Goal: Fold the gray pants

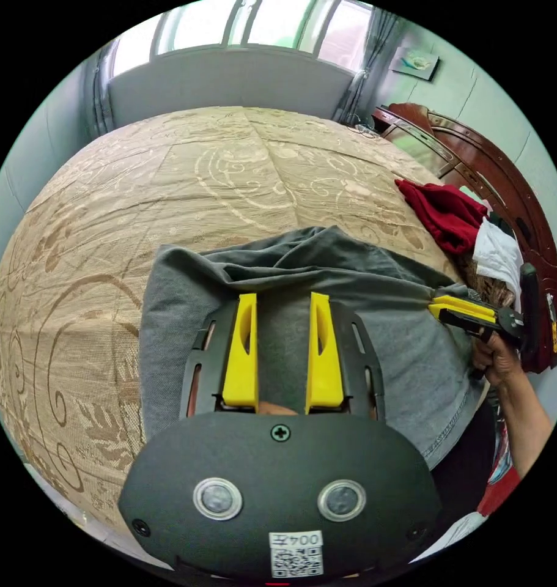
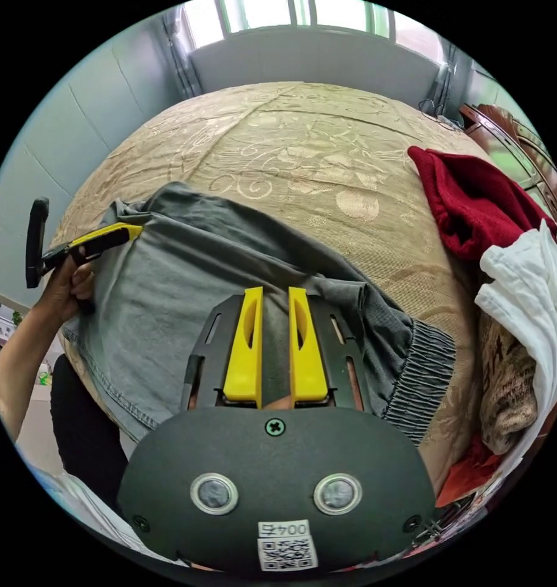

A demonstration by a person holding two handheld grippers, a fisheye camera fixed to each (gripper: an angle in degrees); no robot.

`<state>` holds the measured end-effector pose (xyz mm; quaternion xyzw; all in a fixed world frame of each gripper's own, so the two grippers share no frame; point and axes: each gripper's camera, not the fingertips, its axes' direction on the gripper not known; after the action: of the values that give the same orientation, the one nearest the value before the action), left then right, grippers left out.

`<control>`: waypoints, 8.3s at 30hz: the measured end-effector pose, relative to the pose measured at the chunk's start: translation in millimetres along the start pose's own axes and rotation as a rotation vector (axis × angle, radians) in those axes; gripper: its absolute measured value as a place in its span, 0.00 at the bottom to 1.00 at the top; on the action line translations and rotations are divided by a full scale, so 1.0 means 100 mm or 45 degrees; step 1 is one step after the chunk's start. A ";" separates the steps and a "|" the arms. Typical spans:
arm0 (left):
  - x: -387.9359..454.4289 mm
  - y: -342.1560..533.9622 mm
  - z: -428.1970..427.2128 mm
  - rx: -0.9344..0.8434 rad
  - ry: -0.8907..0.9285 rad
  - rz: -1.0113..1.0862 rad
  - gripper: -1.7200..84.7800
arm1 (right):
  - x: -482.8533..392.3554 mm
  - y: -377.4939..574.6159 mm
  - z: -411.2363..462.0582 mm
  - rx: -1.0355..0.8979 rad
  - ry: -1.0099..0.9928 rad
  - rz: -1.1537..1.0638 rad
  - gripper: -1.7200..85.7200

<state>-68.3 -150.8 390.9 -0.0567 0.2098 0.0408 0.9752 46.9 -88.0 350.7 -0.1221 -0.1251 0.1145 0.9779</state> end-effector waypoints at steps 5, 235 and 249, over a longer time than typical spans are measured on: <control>-0.06 -0.02 -0.23 0.199 0.048 0.102 0.17 | -0.11 -0.01 -0.21 0.114 -0.007 -0.075 0.10; 0.42 1.56 -0.54 -0.017 0.602 0.029 0.07 | 1.24 1.29 -0.07 0.270 -0.422 0.243 0.09; -1.26 2.49 -2.21 0.366 0.550 -0.185 0.07 | -1.63 -0.43 -1.58 0.365 -0.382 -0.379 0.09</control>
<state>-298.1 60.0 219.5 0.0601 0.4122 -0.0726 0.9062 -54.9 -203.3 178.8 0.0558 -0.2681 0.0028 0.9618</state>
